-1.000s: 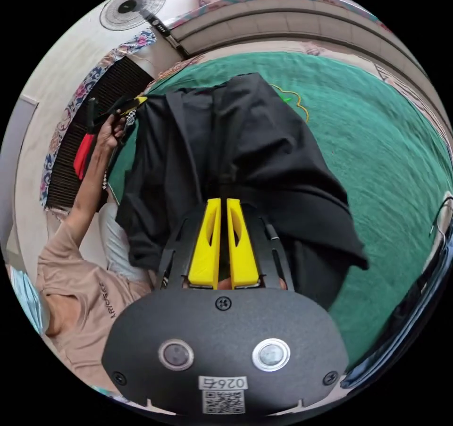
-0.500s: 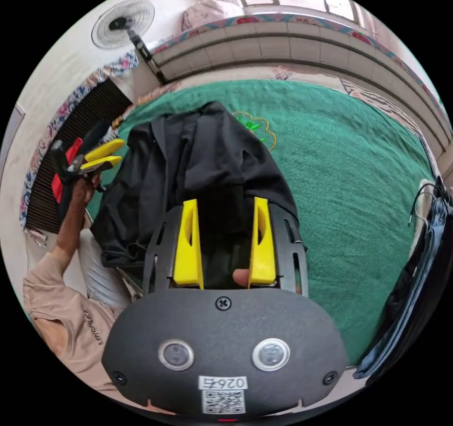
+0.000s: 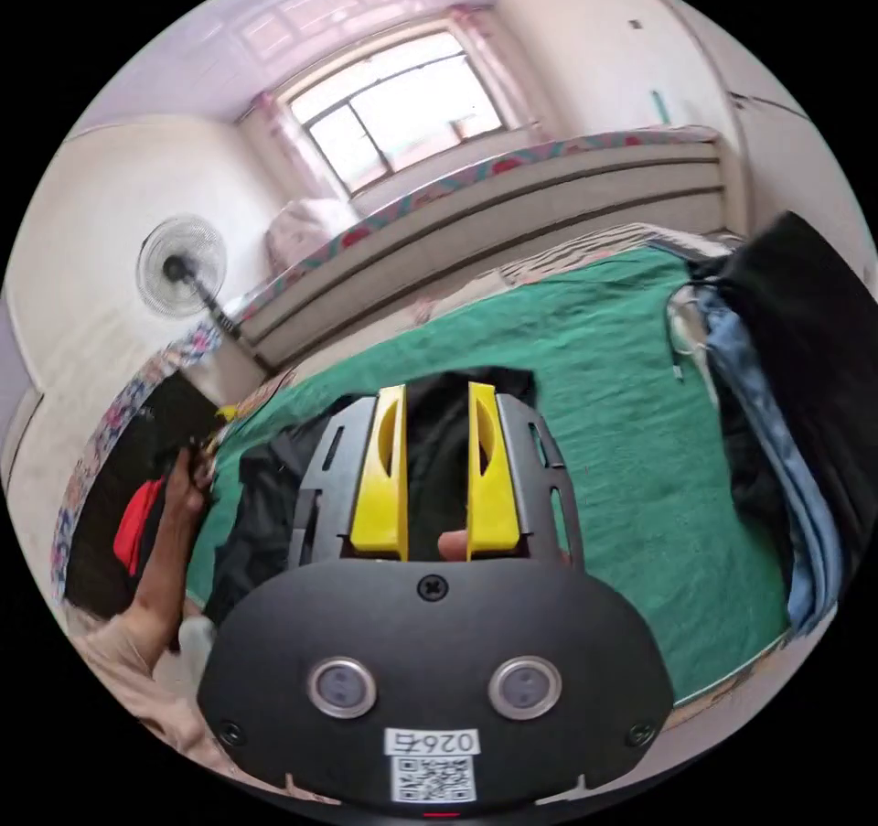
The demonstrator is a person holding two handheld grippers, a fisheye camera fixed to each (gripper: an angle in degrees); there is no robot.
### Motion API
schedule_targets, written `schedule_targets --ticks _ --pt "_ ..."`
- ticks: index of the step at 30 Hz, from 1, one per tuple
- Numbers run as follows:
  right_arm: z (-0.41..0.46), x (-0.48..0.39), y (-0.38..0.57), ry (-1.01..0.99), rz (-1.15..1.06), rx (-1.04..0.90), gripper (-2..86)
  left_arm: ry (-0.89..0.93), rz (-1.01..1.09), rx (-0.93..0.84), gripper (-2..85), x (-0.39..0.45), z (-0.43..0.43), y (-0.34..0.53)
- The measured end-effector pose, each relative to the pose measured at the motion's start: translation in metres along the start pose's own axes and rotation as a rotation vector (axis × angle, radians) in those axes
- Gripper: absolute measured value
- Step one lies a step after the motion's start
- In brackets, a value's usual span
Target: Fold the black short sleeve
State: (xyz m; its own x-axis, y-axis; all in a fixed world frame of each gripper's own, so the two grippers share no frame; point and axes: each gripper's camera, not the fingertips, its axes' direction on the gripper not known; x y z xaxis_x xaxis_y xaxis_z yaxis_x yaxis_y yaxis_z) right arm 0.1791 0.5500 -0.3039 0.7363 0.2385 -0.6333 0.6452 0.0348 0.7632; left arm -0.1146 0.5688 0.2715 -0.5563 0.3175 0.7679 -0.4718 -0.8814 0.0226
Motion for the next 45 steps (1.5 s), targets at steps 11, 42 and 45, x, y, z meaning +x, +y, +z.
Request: schedule_targets --ticks 11,42,45 --pt "0.121 -0.115 0.155 -0.194 -0.623 -0.908 7.4 0.098 0.766 -0.603 16.2 0.164 0.152 0.083" --pt "0.116 -0.115 0.173 0.305 -0.519 -0.279 12.4 0.16 -0.024 -0.085 -0.6 -0.112 0.018 -0.11" --pt "0.136 -0.147 0.188 0.546 -0.636 -0.289 13.2 -0.012 0.095 -0.227 0.4 -0.066 0.051 -0.047"
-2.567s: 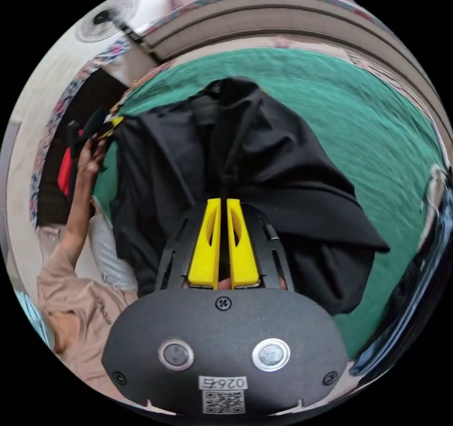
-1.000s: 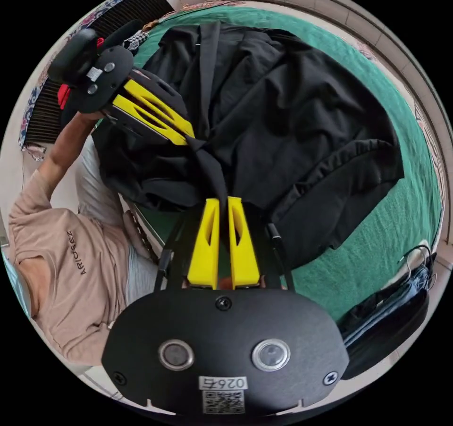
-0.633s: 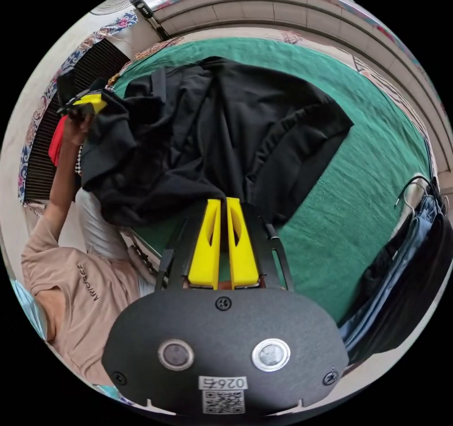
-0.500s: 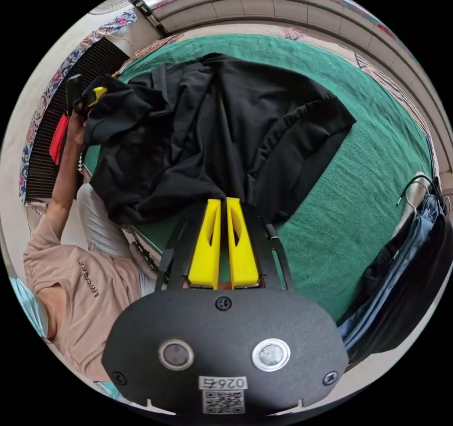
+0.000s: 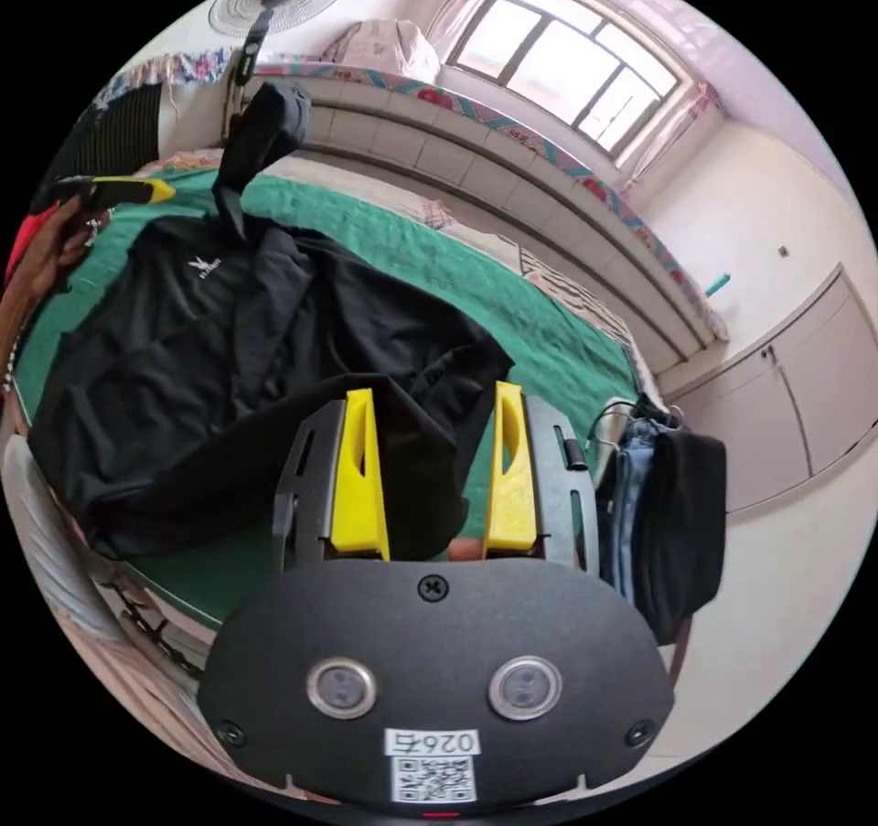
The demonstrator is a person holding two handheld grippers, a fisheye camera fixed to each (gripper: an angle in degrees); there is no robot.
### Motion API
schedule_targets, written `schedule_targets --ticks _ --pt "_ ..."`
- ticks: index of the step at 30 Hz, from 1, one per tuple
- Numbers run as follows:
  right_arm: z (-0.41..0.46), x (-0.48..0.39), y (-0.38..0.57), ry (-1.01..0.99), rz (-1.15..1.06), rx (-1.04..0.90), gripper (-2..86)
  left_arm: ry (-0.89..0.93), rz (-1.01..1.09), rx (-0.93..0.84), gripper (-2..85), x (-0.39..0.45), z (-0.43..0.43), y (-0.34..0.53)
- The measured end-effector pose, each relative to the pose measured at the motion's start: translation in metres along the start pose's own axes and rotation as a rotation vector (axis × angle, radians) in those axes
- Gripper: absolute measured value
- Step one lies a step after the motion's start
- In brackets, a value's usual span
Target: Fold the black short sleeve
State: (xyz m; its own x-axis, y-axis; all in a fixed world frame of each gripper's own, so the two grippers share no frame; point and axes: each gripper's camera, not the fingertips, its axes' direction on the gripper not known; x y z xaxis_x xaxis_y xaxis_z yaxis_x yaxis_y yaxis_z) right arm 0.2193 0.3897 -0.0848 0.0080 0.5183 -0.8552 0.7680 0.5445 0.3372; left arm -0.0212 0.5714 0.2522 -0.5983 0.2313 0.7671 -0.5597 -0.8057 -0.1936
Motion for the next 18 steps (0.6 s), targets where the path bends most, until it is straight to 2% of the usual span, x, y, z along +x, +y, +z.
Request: schedule_targets --ticks 2,4,5,6,7,9,12,14,15,16,18 --pt "0.0 0.012 0.006 -0.011 0.035 -0.042 13.1 -0.004 0.035 -0.088 5.8 0.021 0.031 0.015" --pt "-0.002 0.049 0.016 -0.127 0.129 -0.067 14.3 0.055 0.071 -0.28 10.8 0.043 0.087 0.013" --pt "-0.003 0.082 0.026 -0.236 0.219 -0.064 15.1 0.072 0.083 -0.341 10.8 0.048 0.102 0.011" --pt "-0.005 0.1 0.033 -0.293 0.268 -0.056 15.5 0.102 0.126 -0.492 7.8 0.059 0.133 0.008" --pt "-0.008 0.134 0.048 -0.391 0.365 -0.028 15.4 0.102 0.147 -0.55 1.6 0.067 0.147 0.002" --pt "-0.024 0.173 0.075 -0.453 0.496 0.057 13.3 0.135 0.161 -0.477 0.2 0.074 0.131 -0.008" --pt "-0.077 0.218 0.122 -0.389 0.645 0.241 9.4 0.229 0.207 -0.323 -0.6 0.092 0.09 -0.007" --pt "-0.114 0.212 0.139 -0.486 0.598 0.447 6.8 0.383 0.31 -0.322 -0.8 0.119 0.083 0.001" --pt "-0.118 0.204 0.135 -0.54 0.558 0.472 6.2 0.489 0.38 -0.368 -0.8 0.142 0.088 0.012" --pt "-0.118 0.179 0.119 -0.651 0.453 0.465 5.3 0.551 0.434 -0.459 -0.8 0.165 0.101 0.025" --pt "-0.102 0.129 0.082 -0.812 0.271 0.323 4.6 0.513 0.492 -0.583 -0.8 0.193 0.121 0.048"
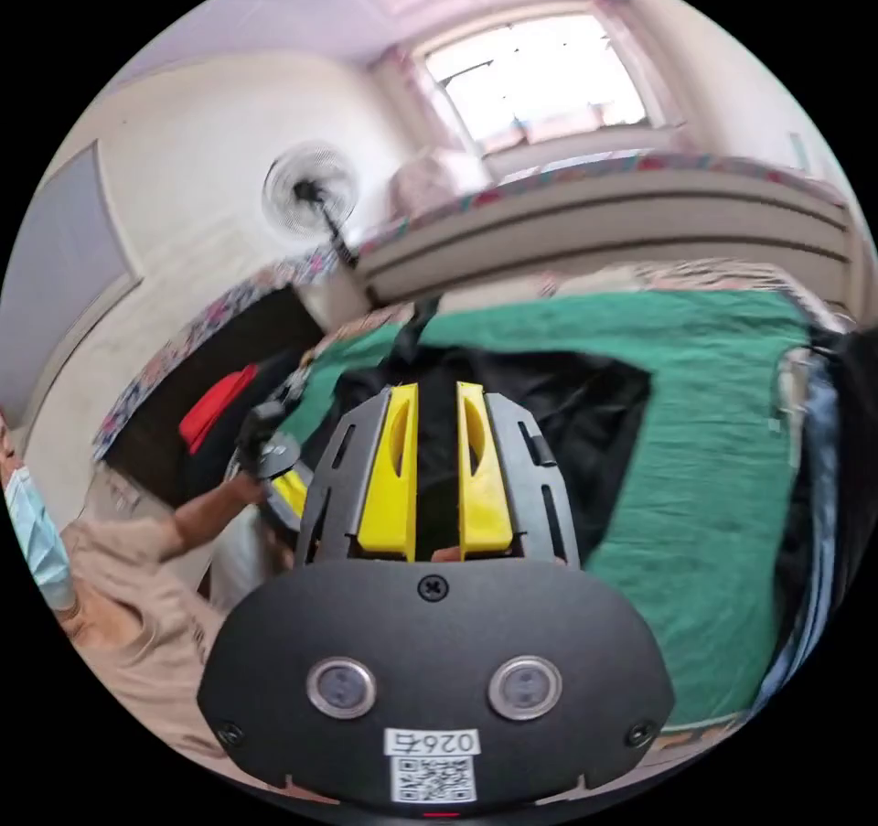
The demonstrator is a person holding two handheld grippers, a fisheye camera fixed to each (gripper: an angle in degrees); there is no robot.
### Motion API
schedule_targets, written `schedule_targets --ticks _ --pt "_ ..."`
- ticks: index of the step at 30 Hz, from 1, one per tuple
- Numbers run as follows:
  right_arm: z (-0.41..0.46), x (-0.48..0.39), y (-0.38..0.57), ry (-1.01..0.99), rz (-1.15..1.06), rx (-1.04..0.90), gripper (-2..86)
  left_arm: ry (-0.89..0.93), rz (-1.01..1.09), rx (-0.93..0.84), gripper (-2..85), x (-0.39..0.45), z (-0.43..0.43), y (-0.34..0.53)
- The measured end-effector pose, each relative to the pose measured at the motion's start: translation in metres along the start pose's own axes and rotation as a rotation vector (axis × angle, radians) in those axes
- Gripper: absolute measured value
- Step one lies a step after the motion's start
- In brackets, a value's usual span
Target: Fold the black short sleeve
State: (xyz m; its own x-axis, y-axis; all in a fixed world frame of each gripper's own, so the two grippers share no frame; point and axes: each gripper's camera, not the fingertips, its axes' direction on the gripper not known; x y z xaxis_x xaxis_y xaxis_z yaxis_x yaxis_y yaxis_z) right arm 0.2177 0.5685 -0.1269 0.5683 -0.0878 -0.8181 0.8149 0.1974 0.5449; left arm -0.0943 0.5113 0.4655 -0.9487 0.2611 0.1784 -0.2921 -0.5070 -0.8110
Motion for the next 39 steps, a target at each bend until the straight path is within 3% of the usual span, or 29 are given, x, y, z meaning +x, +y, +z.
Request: schedule_targets --ticks 2,5,6,7,8,11,14,16,20,22,24,26,28,34,39 --pt "0.07 -0.04 -0.003 -0.162 -0.085 -0.226 4.6 -0.012 0.019 -0.02 -0.8 0.015 0.017 0.001" --pt "0.13 -0.095 0.009 -0.207 -0.19 -0.427 2.8 0.148 0.103 0.031 -0.8 0.038 0.02 0.004" --pt "0.146 -0.106 0.014 -0.204 -0.231 -0.521 2.0 0.219 0.144 0.02 -0.9 0.048 0.024 0.006" --pt "0.177 -0.124 0.03 -0.155 -0.341 -0.757 0.8 0.252 0.175 -0.031 -0.9 0.057 0.029 0.007" --pt "0.189 -0.126 0.043 0.01 -0.367 -0.85 0.0 0.241 0.181 -0.053 -0.9 0.061 0.03 0.01" --pt "0.139 -0.101 0.041 0.295 -0.3 -0.739 -0.3 0.12 0.141 0.029 -0.9 0.075 0.006 0.031" --pt "0.062 -0.054 0.031 0.125 -0.11 -0.536 1.1 0.03 0.019 0.243 -0.6 0.085 -0.033 0.058" --pt "0.038 -0.025 0.036 0.015 -0.014 -0.474 5.0 -0.191 -0.041 0.349 0.4 0.108 -0.046 0.072" --pt "0.083 0.014 0.058 0.012 0.135 -0.631 12.0 -0.387 -0.09 0.287 8.5 0.127 -0.014 0.062" --pt "0.128 0.007 0.067 -0.005 0.132 -0.756 13.5 -0.416 -0.114 0.108 8.4 0.124 0.032 0.043" --pt "0.177 -0.013 0.071 0.028 0.112 -0.869 12.7 -0.495 -0.112 0.141 7.6 0.137 0.038 0.045" --pt "0.221 -0.054 0.068 0.277 -0.01 -0.936 4.6 -0.491 -0.13 0.126 6.7 0.144 0.041 0.049" --pt "0.223 -0.082 0.059 0.34 -0.075 -0.884 0.9 -0.478 -0.151 0.153 5.7 0.153 0.043 0.065" --pt "0.104 -0.066 0.032 0.604 0.198 -0.491 -1.1 -0.383 -0.259 0.253 3.5 0.165 0.05 0.116" --pt "0.074 -0.069 0.038 0.674 0.286 -0.401 -0.9 -0.343 -0.323 0.311 3.2 0.168 0.065 0.148"
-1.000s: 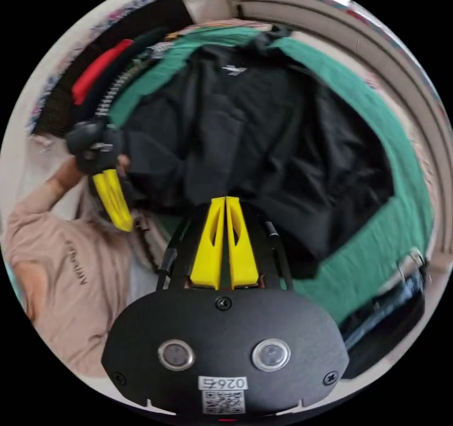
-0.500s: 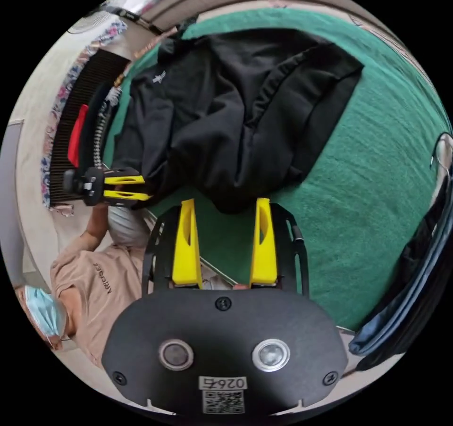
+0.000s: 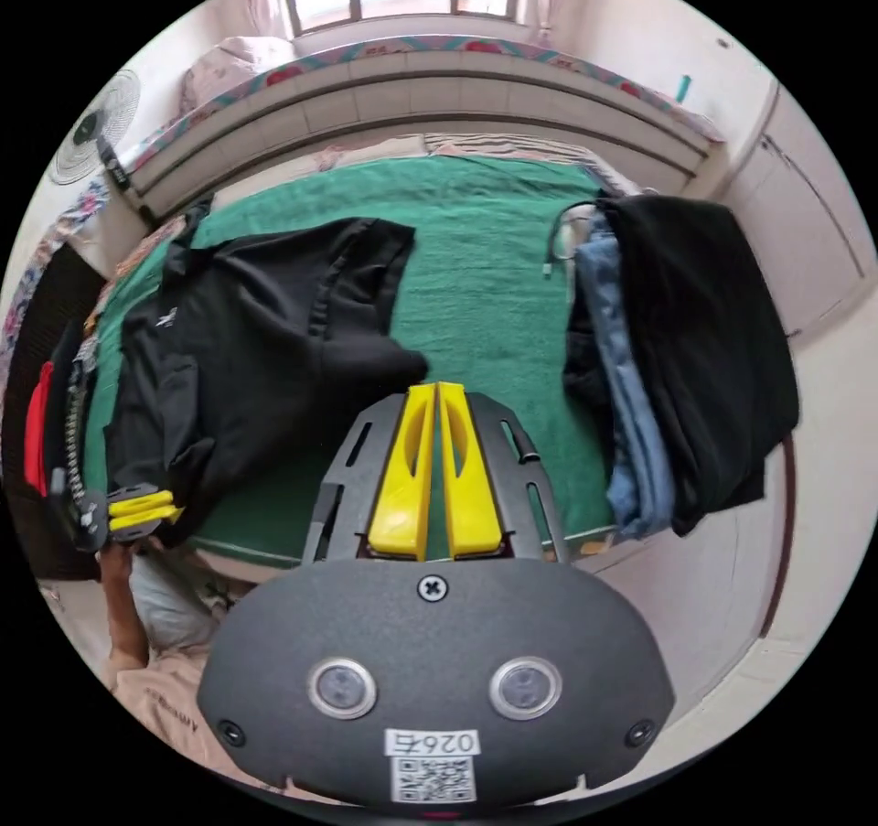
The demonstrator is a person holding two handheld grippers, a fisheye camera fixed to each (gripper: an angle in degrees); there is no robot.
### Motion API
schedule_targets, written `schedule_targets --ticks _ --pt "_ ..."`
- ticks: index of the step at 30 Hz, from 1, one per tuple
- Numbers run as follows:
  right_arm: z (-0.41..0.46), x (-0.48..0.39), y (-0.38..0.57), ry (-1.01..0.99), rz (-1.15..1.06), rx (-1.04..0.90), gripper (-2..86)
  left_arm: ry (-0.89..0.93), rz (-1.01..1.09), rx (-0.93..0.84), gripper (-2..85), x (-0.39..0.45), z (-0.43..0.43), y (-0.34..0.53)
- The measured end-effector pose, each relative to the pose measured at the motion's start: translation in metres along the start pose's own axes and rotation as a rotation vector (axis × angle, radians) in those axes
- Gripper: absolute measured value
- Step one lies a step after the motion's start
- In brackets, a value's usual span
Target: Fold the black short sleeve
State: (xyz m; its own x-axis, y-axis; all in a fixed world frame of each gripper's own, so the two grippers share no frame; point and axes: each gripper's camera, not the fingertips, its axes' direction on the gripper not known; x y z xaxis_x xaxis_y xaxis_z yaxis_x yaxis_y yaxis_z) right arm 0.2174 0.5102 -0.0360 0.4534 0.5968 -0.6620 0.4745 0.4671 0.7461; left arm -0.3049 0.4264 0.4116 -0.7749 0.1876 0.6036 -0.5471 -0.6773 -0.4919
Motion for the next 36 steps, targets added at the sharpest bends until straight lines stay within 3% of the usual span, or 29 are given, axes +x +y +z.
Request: schedule_targets --ticks 3,6,8,12,15,20,25,27,31,33,36 --pt "-0.028 0.002 0.013 0.136 0.082 0.075 -0.9 0.025 -0.038 0.014 2.7 -0.003 0.002 0.022" --pt "-0.091 -0.012 0.041 -0.013 0.045 0.323 -0.9 0.039 -0.059 0.037 1.6 -0.004 -0.002 0.043" --pt "-0.151 -0.035 0.082 -0.019 0.019 0.592 -0.9 0.043 -0.062 0.091 0.6 -0.001 -0.01 0.06" --pt "-0.198 -0.064 0.13 -0.045 0.041 0.875 -0.9 0.047 -0.03 0.259 -0.5 0.01 -0.037 0.107" --pt "-0.216 -0.082 0.12 -0.194 -0.082 0.803 -0.9 0.063 0.038 0.347 -0.8 0.017 -0.055 0.137" --pt "-0.266 -0.09 0.137 -0.358 -0.078 0.914 -0.9 0.201 0.126 0.554 -1.0 0.002 -0.093 0.183" --pt "-0.276 -0.078 0.12 -0.652 -0.09 0.821 -0.9 0.462 0.141 1.051 -0.9 -0.088 -0.172 0.252" --pt "-0.289 -0.072 0.129 -0.635 -0.034 0.891 -0.9 0.398 0.115 1.034 -0.9 -0.113 -0.187 0.26" --pt "-0.302 -0.062 0.111 -0.679 0.001 0.851 -0.9 -0.059 -0.07 0.804 -0.2 -0.169 -0.189 0.253" --pt "-0.296 -0.059 0.091 -0.72 0.013 0.79 -0.9 -0.133 -0.152 0.704 1.3 -0.206 -0.177 0.246" --pt "-0.281 -0.058 0.048 -0.696 0.059 0.662 -0.8 -0.095 -0.284 0.652 10.0 -0.272 -0.155 0.242"
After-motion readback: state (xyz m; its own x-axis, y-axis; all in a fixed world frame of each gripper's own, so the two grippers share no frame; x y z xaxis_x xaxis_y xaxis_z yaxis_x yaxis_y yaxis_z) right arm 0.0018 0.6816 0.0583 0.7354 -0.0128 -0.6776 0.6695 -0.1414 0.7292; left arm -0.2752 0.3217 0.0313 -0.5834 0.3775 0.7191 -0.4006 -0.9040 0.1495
